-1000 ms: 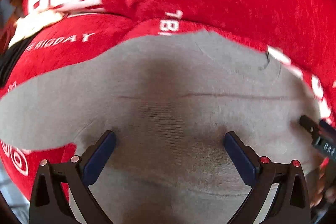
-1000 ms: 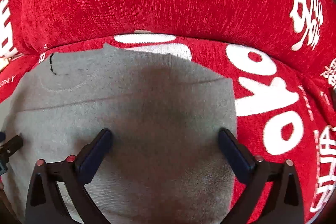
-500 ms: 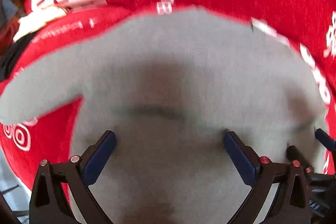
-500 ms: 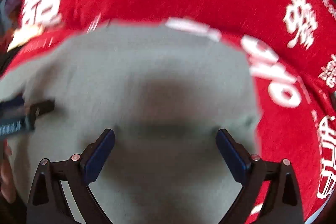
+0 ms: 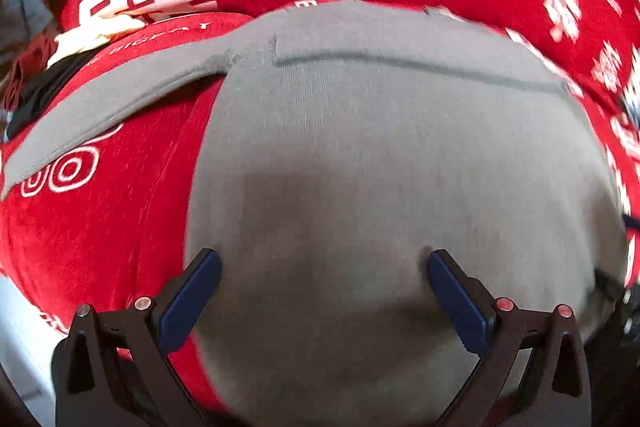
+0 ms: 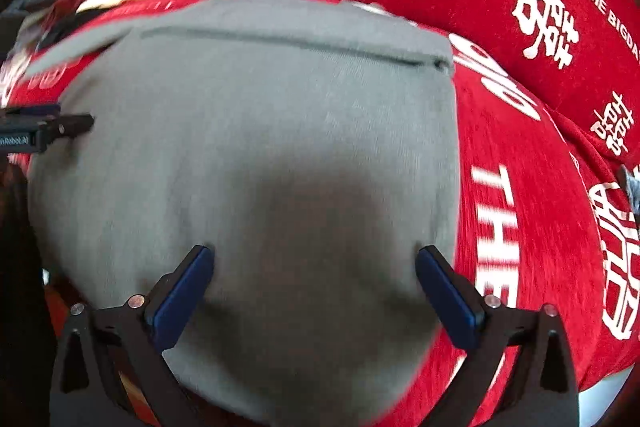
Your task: Fold small clothes
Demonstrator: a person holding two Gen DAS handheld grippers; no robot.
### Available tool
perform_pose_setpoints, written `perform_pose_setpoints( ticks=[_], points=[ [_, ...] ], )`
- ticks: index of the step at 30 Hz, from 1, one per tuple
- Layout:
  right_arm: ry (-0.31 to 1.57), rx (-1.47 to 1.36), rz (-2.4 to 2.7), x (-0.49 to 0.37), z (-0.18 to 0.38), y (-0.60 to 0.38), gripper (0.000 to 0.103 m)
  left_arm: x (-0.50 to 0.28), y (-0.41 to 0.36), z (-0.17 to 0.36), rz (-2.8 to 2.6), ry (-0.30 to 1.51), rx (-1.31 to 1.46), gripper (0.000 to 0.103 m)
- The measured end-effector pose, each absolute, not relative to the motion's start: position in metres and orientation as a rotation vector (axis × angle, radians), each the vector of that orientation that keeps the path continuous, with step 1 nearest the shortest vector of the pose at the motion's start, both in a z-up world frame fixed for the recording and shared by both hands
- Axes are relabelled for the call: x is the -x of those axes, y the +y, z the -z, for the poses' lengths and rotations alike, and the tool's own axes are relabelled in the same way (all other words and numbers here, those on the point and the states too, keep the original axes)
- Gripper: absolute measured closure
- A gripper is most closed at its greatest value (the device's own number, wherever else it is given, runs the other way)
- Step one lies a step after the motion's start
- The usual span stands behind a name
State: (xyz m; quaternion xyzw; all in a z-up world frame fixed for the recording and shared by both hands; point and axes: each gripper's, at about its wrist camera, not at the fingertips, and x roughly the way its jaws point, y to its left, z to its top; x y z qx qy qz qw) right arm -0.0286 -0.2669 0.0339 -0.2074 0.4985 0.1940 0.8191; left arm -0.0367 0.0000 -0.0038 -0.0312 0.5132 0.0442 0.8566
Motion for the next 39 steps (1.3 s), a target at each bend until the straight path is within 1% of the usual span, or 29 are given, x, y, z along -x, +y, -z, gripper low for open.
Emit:
perform_pose_setpoints(
  ticks=[3, 6, 8, 10, 11, 12, 17, 20, 24, 26, 29, 32, 34, 36, 38, 39],
  points=[
    [1.05, 0.518, -0.443, 0.039, -0.045, -0.26, 0.002, 0.052, -0.003, -0.003, -0.065, 1.095, -0.001, 0.0],
    [0.903, 0.595, -0.579, 0.053, -0.064, -0.226, 0.002, 0.053, -0.025, -0.016, 0.039, 1.04, -0.069, 0.0],
    [0.858, 0.677, -0.692, 0.06, -0.06, -0.195, 0.002, 0.047, -0.045, -0.013, 0.153, 1.04, -0.098, 0.0],
    [0.875, 0.786, -0.772, 0.062, -0.041, -0.172, 0.002, 0.038, -0.058, 0.006, 0.151, 1.111, -0.17, 0.0],
    [0.886, 0.837, -0.778, 0.063, -0.031, -0.169, 0.002, 0.04, -0.056, 0.009, 0.154, 1.109, -0.172, 0.0],
    [0.889, 0.871, -0.799, 0.064, -0.022, -0.172, 0.002, 0.043, -0.053, 0.007, 0.159, 1.094, -0.162, 0.0],
    [0.908, 0.794, -0.795, 0.065, -0.021, -0.236, 0.001, 0.07, -0.022, 0.02, 0.137, 1.165, -0.197, 0.0],
    [0.885, 0.855, -0.736, 0.076, -0.016, -0.271, 0.001, 0.077, -0.019, 0.028, 0.118, 1.226, -0.23, 0.0],
    [0.949, 0.954, -0.64, 0.084, -0.011, -0.285, 0.001, 0.076, -0.024, 0.023, 0.107, 1.276, -0.264, 0.0],
    [0.963, 0.9, -0.63, 0.079, -0.028, -0.285, 0.001, 0.078, -0.025, 0.006, 0.127, 1.223, -0.254, 0.0],
    [0.908, 0.719, -0.666, 0.06, -0.063, -0.271, 0.0, 0.066, -0.027, -0.009, 0.141, 1.159, -0.206, 0.0],
    [0.881, 0.593, -0.652, 0.027, -0.077, -0.238, 0.001, 0.031, -0.032, -0.013, 0.068, 1.123, -0.116, 0.0],
    [0.883, 0.559, -0.612, 0.004, -0.073, -0.213, 0.001, 0.007, -0.028, -0.009, 0.026, 1.138, -0.008, 0.0],
    [0.931, 0.525, -0.577, -0.012, -0.059, -0.2, 0.001, -0.008, -0.021, 0.001, 0.002, 1.164, 0.086, 0.0],
    [1.03, 0.464, -0.549, -0.017, -0.037, -0.193, 0.001, -0.012, -0.019, 0.003, -0.031, 1.138, 0.074, 0.0],
    [1.021, 0.385, -0.555, -0.016, -0.038, -0.201, 0.001, -0.009, -0.023, 0.003, -0.024, 1.141, 0.051, 0.0]
  ],
)
